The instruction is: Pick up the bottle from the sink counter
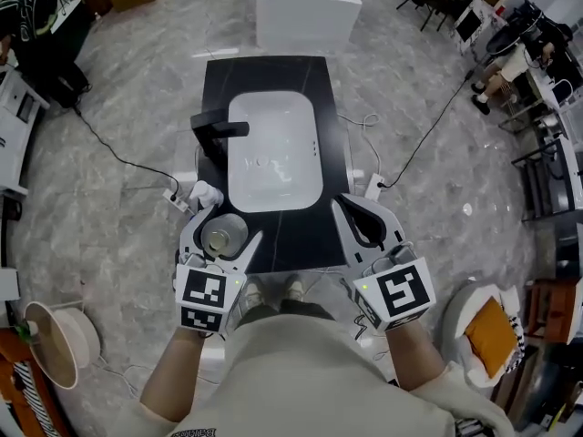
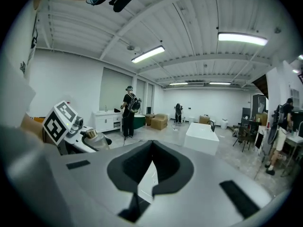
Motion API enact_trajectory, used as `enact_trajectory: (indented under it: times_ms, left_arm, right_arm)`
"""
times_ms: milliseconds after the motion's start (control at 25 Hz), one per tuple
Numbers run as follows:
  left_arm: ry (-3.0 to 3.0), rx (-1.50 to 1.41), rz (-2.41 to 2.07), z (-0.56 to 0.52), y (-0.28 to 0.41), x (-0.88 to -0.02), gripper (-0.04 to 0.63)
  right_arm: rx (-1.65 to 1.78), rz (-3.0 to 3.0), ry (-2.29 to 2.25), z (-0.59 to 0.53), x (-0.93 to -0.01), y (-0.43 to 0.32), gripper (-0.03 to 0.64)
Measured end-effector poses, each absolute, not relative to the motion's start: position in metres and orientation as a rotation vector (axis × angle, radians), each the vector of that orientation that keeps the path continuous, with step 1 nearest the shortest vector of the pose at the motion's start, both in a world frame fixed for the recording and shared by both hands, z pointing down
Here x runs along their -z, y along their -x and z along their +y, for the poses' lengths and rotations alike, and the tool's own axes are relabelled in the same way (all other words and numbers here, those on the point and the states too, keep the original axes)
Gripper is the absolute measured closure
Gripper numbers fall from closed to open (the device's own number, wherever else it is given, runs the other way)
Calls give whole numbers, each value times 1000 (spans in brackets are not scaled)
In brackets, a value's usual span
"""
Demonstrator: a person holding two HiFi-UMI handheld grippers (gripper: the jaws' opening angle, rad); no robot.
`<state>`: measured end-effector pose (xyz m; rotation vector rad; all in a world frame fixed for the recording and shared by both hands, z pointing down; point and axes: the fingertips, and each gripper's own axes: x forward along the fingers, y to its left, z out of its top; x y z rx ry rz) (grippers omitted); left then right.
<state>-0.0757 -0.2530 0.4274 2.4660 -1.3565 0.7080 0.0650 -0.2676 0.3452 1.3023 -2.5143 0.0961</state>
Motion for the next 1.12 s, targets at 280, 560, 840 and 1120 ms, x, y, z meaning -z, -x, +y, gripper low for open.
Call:
enact_trajectory:
  times_ms: [280,560,840,1120]
  left_arm:
    - [-2548,-716,-1343,-228,76,-391,250]
    - [-2524,-781,-1302,-214,78,-410,250]
    - [-2491,-803,-1278,-208,79,-428,250]
    - [-2496,-801,-1283,-207,77,-422,250]
  right_arm:
    - [-129,-2548,-1311,-250,-337,-61,620]
    - [-200,-2523,-1279,-237,-363,-52,620]
    - [-265,-2485,-1201,-226,-399,-40,620]
    - [-286,-2499,-1201,-223,-397,-42,620]
